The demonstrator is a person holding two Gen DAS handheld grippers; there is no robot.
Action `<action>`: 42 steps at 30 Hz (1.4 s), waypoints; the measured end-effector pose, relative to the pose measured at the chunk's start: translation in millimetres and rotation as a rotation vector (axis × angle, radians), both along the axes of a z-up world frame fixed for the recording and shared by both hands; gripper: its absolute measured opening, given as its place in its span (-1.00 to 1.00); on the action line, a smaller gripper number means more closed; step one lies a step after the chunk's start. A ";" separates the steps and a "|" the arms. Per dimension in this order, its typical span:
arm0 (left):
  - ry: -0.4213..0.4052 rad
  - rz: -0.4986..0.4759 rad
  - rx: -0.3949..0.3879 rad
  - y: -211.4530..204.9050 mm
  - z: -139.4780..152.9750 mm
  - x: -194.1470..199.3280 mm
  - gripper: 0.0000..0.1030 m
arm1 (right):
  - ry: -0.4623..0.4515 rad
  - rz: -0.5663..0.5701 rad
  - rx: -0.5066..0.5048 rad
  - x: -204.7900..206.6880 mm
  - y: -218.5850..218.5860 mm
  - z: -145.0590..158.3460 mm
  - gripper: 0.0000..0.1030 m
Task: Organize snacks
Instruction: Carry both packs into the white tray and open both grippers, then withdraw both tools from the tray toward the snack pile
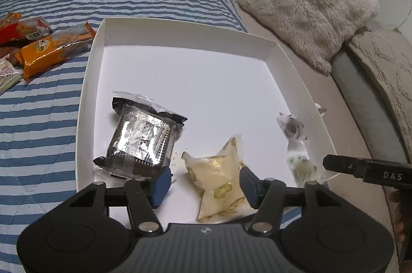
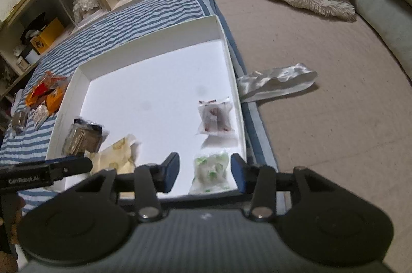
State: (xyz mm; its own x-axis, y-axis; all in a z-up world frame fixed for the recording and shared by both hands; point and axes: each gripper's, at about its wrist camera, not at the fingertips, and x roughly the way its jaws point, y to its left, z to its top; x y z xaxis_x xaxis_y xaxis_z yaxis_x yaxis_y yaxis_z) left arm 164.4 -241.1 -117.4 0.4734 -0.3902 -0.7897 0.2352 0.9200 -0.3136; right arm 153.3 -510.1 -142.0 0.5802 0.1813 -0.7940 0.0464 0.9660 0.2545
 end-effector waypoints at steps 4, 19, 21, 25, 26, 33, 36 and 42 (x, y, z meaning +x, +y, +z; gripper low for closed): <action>-0.004 -0.009 0.020 -0.3 4.0 -3.3 0.39 | -0.002 0.016 -0.005 -6.9 2.1 4.2 0.19; -0.039 -0.030 0.070 2.7 26.8 -20.0 0.95 | -0.046 0.049 -0.031 -30.6 9.7 29.0 0.98; -0.046 -0.031 0.074 4.2 30.3 -22.5 1.00 | -0.055 0.048 -0.039 -34.7 11.0 32.8 0.99; -0.058 -0.024 0.073 9.1 37.4 -26.8 1.00 | -0.072 0.041 -0.063 -41.8 12.3 40.7 0.99; -0.054 -0.024 0.073 10.5 39.0 -27.5 1.00 | -0.079 0.054 -0.062 -43.1 12.4 42.1 0.99; -0.088 -0.018 0.086 21.4 50.3 -33.2 1.00 | -0.101 0.047 -0.076 -49.6 15.4 52.5 0.99; -0.095 -0.008 0.090 29.4 53.7 -34.2 1.00 | -0.108 0.048 -0.082 -51.4 18.6 57.7 0.99; -0.108 0.005 0.094 47.9 59.8 -34.3 1.00 | -0.120 0.051 -0.078 -51.9 26.2 65.7 0.99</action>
State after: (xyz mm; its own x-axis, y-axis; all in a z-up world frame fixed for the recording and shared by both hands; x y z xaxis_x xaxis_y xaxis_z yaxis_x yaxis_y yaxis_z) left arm 130.2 -193.2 -57.6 0.5594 -0.3141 -0.7671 0.2581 0.9454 -0.1989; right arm 101.4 -483.9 -76.3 0.6636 0.1532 -0.7323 -0.0292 0.9834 0.1793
